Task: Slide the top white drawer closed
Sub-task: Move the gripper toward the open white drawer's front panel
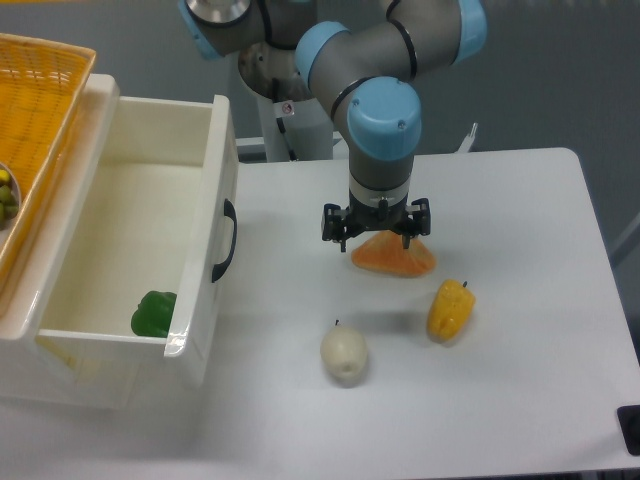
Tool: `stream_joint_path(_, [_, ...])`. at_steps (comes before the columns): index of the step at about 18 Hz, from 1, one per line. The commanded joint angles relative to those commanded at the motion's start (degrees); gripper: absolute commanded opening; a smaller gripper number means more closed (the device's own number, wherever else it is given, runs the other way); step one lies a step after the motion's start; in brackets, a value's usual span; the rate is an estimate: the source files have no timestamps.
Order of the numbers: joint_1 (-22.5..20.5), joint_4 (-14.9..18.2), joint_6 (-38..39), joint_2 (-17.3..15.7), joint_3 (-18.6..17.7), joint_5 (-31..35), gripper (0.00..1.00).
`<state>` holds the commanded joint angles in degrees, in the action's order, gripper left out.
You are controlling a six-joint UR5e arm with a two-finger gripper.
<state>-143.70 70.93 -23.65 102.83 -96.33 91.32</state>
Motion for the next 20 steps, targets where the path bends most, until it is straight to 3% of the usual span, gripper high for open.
stream_joint_path(5, [0.4,-0.1,9.2,0.6,0.0,-0.4,1.0])
stream_joint_path(12, [1.7,0.1,12.8,0.8,-0.2,-0.6,1.0])
stream_joint_path(20, [7.8,0.0,12.8,2.3,0.1,-0.6,1.0])
